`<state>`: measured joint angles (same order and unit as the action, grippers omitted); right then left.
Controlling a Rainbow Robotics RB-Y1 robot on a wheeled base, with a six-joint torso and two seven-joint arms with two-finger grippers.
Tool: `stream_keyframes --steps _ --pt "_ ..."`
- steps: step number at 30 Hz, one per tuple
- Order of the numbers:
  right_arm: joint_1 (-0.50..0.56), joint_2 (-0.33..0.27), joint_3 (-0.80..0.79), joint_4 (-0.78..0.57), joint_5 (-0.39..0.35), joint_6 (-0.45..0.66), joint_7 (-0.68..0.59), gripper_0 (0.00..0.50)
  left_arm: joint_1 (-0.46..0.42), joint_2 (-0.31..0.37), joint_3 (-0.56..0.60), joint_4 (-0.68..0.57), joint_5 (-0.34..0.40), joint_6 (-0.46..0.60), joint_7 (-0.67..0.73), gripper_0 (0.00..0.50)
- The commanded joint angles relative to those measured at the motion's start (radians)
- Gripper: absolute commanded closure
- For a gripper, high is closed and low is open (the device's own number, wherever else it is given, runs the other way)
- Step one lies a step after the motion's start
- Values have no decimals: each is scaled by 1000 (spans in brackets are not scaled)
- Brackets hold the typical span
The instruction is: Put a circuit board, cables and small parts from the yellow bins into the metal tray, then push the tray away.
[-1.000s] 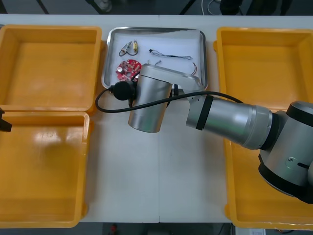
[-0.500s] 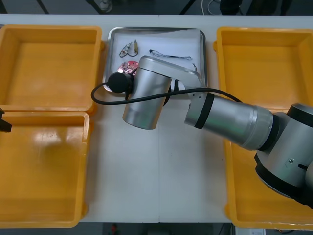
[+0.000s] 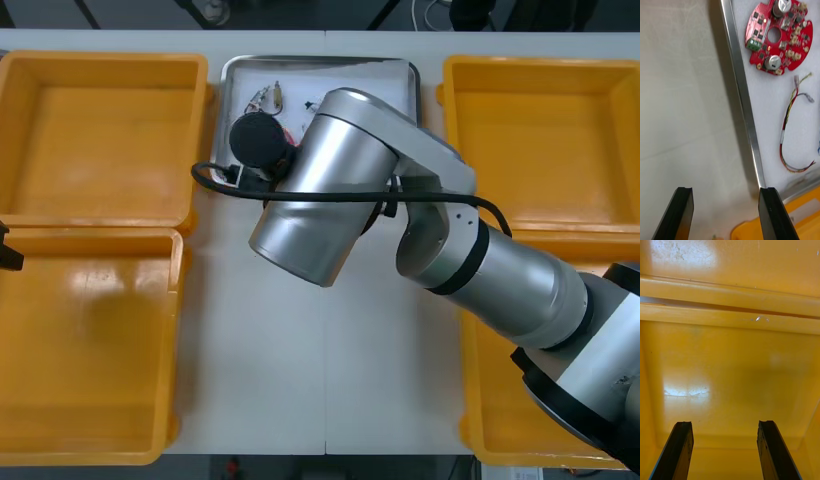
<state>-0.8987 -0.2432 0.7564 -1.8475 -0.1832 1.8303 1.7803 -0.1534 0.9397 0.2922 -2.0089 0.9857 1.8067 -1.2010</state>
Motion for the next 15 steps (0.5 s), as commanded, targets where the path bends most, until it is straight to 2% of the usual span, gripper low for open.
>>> stream_keyframes --steps 1,5,8,13,15 --pt "67 25 -147 -134 -45 90 -5 0 18 -7 35 -28 -9 -10 -48 0" --pt "123 25 -275 -222 -91 90 -25 0 18 -7 35 -28 -9 -10 -48 0" --pt "164 22 -359 -282 -116 90 -91 0 18 -7 35 -28 -9 -10 -48 0" --pt "245 4 -451 -361 -121 90 -199 0 18 -7 35 -28 -9 -10 -48 0" --pt "290 -22 -486 -384 -119 90 -254 0 18 -7 35 -28 -9 -10 -48 0"
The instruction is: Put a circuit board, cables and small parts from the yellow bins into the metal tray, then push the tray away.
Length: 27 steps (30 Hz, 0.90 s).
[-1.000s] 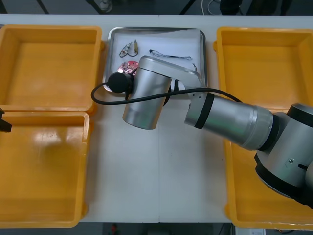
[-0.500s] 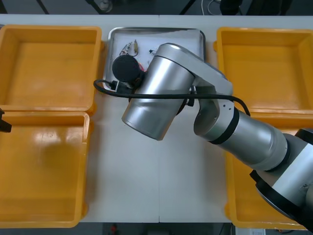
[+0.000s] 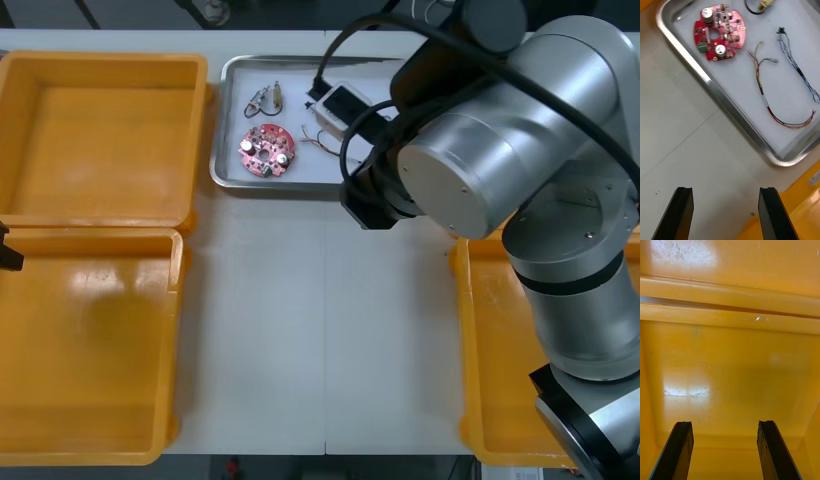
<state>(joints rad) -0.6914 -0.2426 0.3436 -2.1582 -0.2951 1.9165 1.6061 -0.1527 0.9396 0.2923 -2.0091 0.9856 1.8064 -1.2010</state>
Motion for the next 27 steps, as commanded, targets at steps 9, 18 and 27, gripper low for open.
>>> stream_keyframes --steps 9,18,27 --pt "168 -84 -258 -98 -81 3 -273 0 18 -7 34 -28 -9 -10 -48 0" --pt "300 -185 -422 -195 -202 3 -388 0 18 -7 34 -28 -9 -10 -48 0" --pt "455 -284 -558 -253 -357 3 -485 0 18 -7 34 -28 -9 -10 -48 0"
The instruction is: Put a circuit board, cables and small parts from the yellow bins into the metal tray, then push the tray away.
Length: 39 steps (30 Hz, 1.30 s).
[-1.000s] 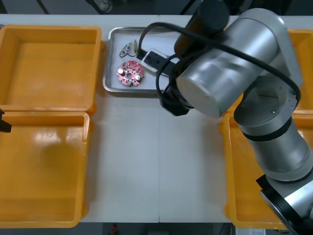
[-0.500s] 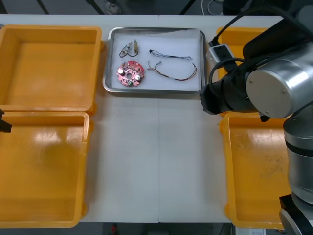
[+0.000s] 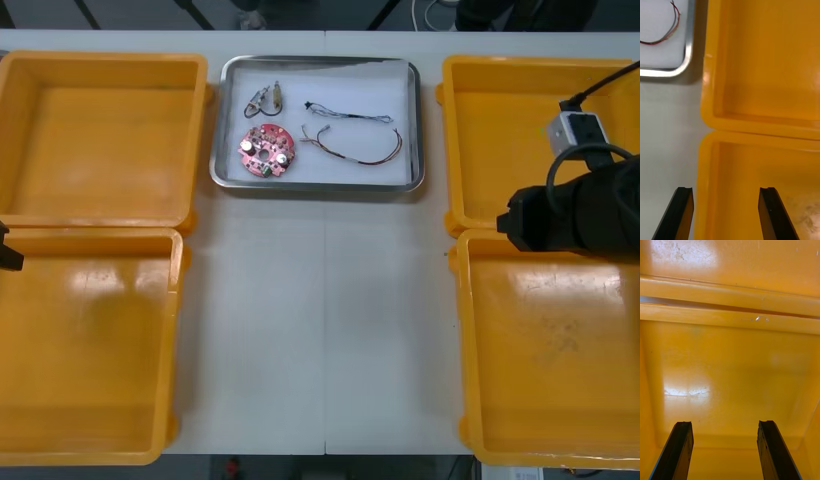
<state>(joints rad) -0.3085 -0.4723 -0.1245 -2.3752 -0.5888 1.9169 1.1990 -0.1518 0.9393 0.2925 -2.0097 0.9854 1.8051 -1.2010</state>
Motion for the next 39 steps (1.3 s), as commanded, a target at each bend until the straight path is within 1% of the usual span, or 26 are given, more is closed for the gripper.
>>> stream_keyframes --steps 1,7,14,17,24,31,39 --pt "92 -60 -113 -36 -85 3 -81 0 17 -7 34 -27 -8 -9 -48 0" --pt "187 -111 -210 -38 -164 3 -82 0 17 -7 34 -27 -8 -9 -48 0" --pt "264 -163 -265 -38 -167 3 -78 0 17 -7 34 -27 -8 -9 -48 0" --pt "296 -175 -271 -38 -174 3 -72 0 17 -7 34 -27 -8 -9 -48 0" --pt "304 -181 -254 -38 -184 3 -76 0 17 -7 34 -27 -8 -9 -48 0" --pt "302 -212 -213 -39 -198 3 -72 0 17 -7 34 -27 -8 -9 -48 0" --pt "301 -218 -207 -39 -221 3 -61 0 17 -7 34 -27 -8 -9 -48 0"
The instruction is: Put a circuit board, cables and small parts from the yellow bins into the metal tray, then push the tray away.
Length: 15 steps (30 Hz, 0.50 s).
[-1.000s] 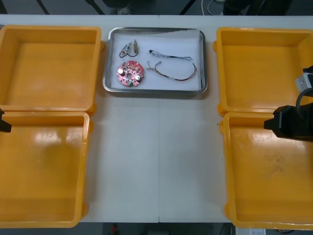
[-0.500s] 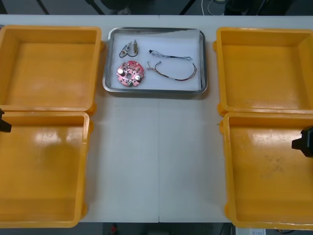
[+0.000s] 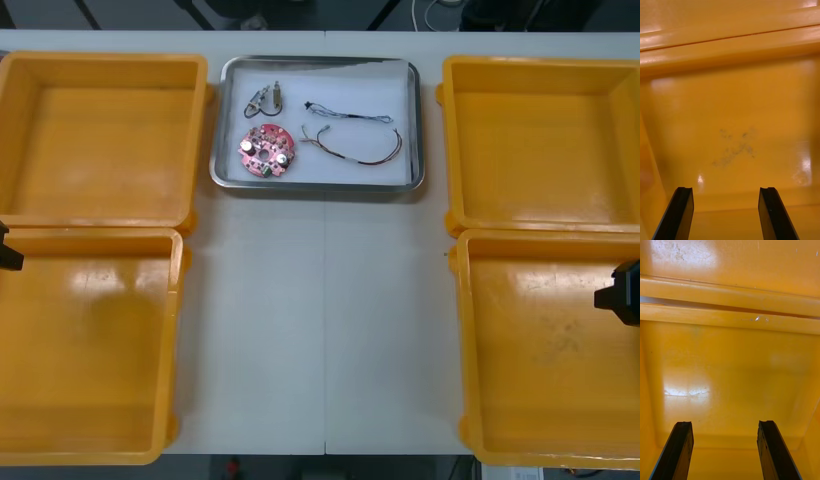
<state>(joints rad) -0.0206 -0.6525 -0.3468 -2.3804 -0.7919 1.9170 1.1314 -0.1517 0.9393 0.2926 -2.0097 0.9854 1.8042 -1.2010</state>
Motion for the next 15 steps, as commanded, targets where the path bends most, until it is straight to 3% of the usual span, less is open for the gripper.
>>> stream_keyframes --steps 1,15 --pt "13 -38 16 -34 -20 3 7 0 17 -7 34 -27 -8 -8 -48 0" --pt "13 -38 16 -34 -24 3 8 0 17 -7 34 -27 -8 -8 -48 0"
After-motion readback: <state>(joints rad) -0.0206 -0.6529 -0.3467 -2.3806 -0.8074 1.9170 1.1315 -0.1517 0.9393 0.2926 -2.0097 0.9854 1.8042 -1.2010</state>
